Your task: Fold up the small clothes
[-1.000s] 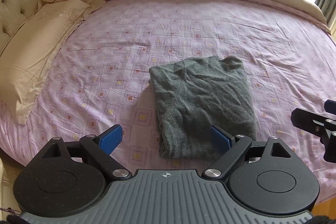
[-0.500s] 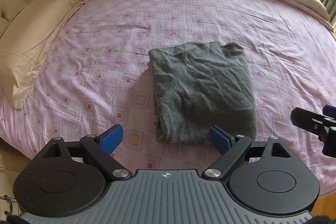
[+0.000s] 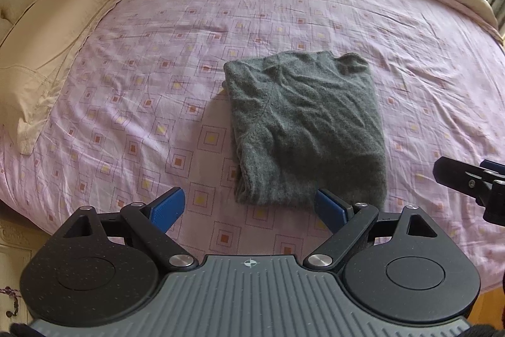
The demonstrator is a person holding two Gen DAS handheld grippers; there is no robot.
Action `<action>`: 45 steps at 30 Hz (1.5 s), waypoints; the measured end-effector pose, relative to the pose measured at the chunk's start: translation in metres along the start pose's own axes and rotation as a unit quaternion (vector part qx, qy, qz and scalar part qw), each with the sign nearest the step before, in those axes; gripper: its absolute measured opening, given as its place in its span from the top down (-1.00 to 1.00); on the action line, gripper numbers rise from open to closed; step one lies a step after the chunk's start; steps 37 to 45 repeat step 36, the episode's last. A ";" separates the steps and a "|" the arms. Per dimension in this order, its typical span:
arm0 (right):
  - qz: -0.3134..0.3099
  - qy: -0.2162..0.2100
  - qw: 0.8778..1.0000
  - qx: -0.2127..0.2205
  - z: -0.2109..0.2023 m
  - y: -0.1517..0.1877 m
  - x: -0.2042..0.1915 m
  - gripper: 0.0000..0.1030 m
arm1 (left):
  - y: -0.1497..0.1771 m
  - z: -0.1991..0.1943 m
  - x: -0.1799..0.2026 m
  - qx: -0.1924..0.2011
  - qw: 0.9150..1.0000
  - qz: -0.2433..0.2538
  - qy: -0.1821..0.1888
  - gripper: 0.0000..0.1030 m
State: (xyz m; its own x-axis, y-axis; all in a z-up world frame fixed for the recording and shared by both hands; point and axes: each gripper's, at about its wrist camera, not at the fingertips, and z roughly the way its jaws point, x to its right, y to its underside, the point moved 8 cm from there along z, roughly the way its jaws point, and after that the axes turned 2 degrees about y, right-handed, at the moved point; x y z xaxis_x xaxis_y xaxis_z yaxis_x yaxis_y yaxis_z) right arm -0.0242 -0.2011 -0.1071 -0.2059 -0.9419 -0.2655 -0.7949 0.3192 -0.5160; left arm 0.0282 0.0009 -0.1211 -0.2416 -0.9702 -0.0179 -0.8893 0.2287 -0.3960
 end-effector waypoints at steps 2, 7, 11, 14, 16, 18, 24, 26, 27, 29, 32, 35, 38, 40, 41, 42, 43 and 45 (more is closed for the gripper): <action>0.003 -0.002 1.000 -0.002 0.001 0.000 0.001 -0.99 | 0.001 0.001 0.001 -0.003 1.000 -0.003 0.003 -0.74; 0.006 -0.004 1.000 -0.005 0.002 0.001 0.001 -0.99 | 0.001 0.002 0.001 -0.006 1.000 -0.001 0.003 -0.74; 0.007 -0.005 1.000 -0.006 0.004 0.000 0.000 -0.99 | 0.000 0.002 0.001 -0.006 1.000 -0.001 0.003 -0.74; 0.007 -0.005 1.000 -0.007 0.005 0.000 0.000 -0.99 | 0.000 0.003 0.001 -0.007 1.000 0.000 0.003 -0.74; 0.007 -0.005 1.000 -0.008 0.006 0.000 -0.001 -0.99 | 0.000 0.004 0.001 -0.008 1.000 0.000 0.003 -0.74; 0.008 -0.005 1.000 -0.008 0.006 0.000 -0.001 -0.99 | -0.001 0.005 0.001 -0.009 1.000 0.001 0.004 -0.74; 0.010 -0.007 1.000 -0.010 0.009 0.000 -0.002 -0.99 | -0.001 0.006 0.002 -0.010 1.000 0.005 0.004 -0.74; 0.011 -0.007 1.000 -0.011 0.010 0.000 -0.003 -0.99 | -0.002 0.006 0.002 -0.011 1.000 0.006 0.004 -0.74; 0.012 -0.008 1.000 -0.011 0.010 0.000 -0.003 -0.99 | -0.002 0.006 0.002 -0.011 1.000 0.005 0.005 -0.74; 0.013 -0.009 1.000 -0.012 0.011 0.000 -0.003 -0.99 | -0.002 0.007 0.002 -0.012 1.000 0.006 0.006 -0.74; 0.013 -0.009 1.000 -0.014 0.012 0.000 -0.004 -0.99 | -0.002 0.007 0.002 -0.014 1.000 0.008 0.008 -0.74; 0.014 -0.011 1.000 -0.016 0.013 0.000 -0.005 -0.99 | -0.001 0.008 0.002 -0.014 1.000 0.011 0.008 -0.74; 0.014 -0.011 1.000 -0.016 0.012 0.000 -0.005 -0.99 | -0.001 0.008 0.002 -0.015 1.000 0.011 0.009 -0.74; 0.014 -0.011 1.000 -0.016 0.012 0.000 -0.005 -0.99 | -0.001 0.008 0.002 -0.015 1.000 0.011 0.009 -0.74; 0.014 -0.011 1.000 -0.016 0.012 0.000 -0.005 -0.99 | -0.001 0.008 0.002 -0.015 1.000 0.011 0.009 -0.74; 0.014 -0.011 1.000 -0.016 0.012 0.000 -0.005 -0.99 | -0.001 0.008 0.002 -0.015 1.000 0.011 0.009 -0.74; 0.014 -0.011 1.000 -0.016 0.012 0.000 -0.005 -0.99 | -0.001 0.008 0.002 -0.015 1.000 0.011 0.009 -0.74; 0.014 -0.011 1.000 -0.016 0.012 0.000 -0.005 -0.99 | -0.001 0.008 0.002 -0.015 1.000 0.011 0.009 -0.74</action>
